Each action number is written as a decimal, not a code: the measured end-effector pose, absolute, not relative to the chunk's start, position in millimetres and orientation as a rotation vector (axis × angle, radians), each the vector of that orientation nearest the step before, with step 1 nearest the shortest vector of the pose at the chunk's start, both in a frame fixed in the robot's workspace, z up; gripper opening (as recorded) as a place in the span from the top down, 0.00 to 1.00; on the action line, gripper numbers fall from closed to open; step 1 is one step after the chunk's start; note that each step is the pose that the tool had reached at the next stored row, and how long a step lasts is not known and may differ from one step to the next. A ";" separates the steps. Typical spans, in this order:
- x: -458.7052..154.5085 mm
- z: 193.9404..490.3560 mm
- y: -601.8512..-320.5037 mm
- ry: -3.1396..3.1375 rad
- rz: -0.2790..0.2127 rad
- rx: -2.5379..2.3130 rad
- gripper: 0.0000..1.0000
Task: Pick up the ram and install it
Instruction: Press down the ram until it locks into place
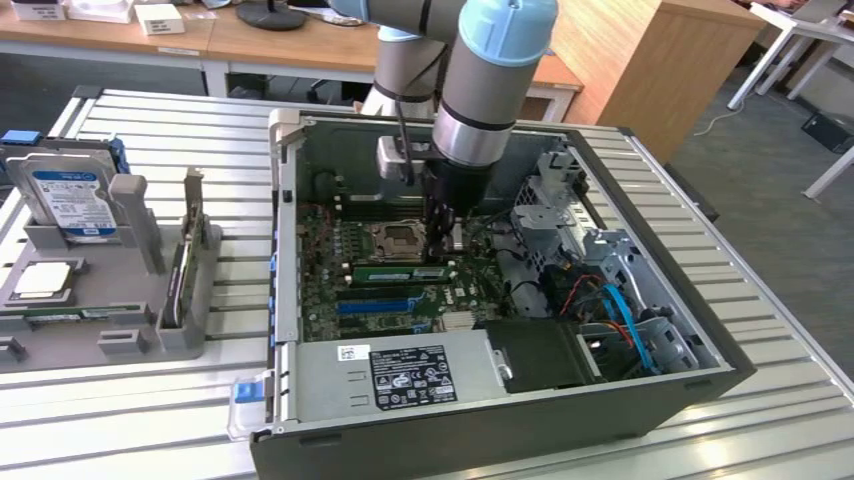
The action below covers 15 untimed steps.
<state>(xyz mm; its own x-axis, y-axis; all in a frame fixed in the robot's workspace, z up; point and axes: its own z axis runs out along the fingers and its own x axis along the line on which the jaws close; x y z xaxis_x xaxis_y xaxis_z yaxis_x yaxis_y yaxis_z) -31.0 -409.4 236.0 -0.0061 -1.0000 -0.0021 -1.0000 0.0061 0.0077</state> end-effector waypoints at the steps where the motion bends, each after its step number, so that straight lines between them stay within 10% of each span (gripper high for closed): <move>1: -33.4 235.9 -409.4 -2.227 -0.009 2.213 0.89; 15: -67.3 235.9 -409.4 -2.244 0.031 2.231 0.89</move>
